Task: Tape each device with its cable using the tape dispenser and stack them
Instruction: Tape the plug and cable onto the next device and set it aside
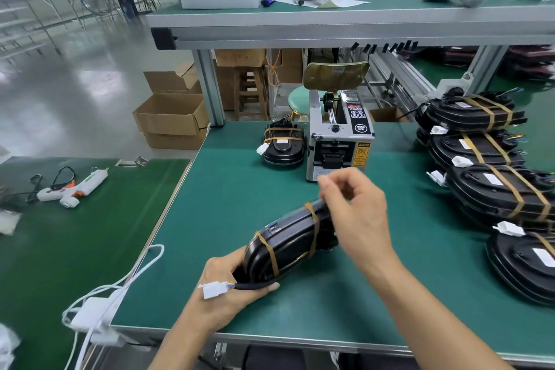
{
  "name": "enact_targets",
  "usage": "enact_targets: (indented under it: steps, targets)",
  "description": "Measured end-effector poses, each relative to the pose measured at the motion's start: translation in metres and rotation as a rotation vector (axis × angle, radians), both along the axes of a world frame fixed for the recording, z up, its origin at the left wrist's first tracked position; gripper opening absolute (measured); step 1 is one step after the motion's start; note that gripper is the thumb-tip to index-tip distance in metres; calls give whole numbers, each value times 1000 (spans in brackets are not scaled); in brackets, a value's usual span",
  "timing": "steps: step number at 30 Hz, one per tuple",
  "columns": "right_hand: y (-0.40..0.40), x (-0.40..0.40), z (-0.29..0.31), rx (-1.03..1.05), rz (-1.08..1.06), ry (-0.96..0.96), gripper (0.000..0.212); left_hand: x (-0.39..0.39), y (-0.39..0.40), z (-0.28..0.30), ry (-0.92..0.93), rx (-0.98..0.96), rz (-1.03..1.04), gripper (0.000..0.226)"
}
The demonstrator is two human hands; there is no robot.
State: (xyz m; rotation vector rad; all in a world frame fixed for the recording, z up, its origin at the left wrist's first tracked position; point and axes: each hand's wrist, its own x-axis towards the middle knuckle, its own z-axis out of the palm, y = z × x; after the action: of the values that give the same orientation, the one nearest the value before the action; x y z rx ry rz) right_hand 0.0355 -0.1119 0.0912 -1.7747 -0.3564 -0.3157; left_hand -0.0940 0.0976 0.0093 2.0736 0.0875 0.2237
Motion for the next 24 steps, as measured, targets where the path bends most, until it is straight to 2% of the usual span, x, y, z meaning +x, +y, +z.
enact_targets:
  steps: [3,6,8,10,12,17,24]
  targets:
    - [-37,17,-21,-88,-133,101,18,0,-1,0,-7,-16,-6,35]
    - [-71,17,-55,-421,-137,191,28,0,1,0,8,-20,13,38]
    - [-84,10,-72,-588,-117,187,24,1,1,0,14,-14,21,40]
    - [-89,5,-80,-650,-127,115,22,1,1,0,13,-13,27,41]
    - [-89,5,-81,-648,-140,79,22,1,0,-1,18,-17,27,43]
    - [-82,13,-78,-572,-160,132,7,1,2,-3,15,-18,20,43]
    - [-76,42,-65,-381,-184,251,20,1,3,-6,28,-9,25,42]
